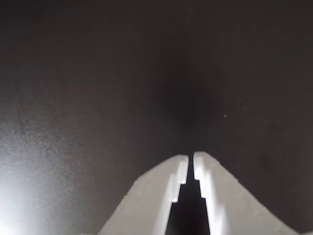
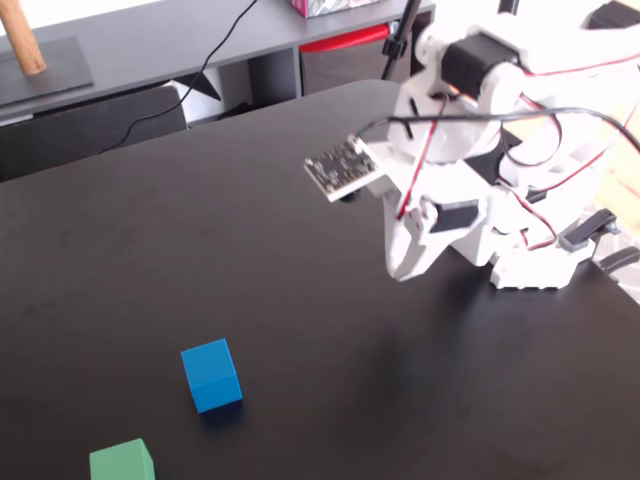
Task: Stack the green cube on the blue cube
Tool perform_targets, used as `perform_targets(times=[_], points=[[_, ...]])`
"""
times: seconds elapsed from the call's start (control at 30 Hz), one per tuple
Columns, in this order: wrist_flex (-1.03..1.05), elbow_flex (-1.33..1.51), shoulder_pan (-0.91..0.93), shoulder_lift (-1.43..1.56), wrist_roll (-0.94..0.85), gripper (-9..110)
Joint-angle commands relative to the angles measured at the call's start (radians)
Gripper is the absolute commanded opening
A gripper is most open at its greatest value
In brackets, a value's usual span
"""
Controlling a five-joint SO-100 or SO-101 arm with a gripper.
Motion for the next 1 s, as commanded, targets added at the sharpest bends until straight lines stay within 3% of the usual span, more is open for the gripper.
perform_targets(times=[0.0, 0.4, 0.97], points=[[0.031, -0.276, -0.037, -0.135, 0.044, 0], [0.089, -0.738, -0.150, -0.502, 0.192, 0], [0.218, -1.666, -0.150, -1.249, 0.247, 0]])
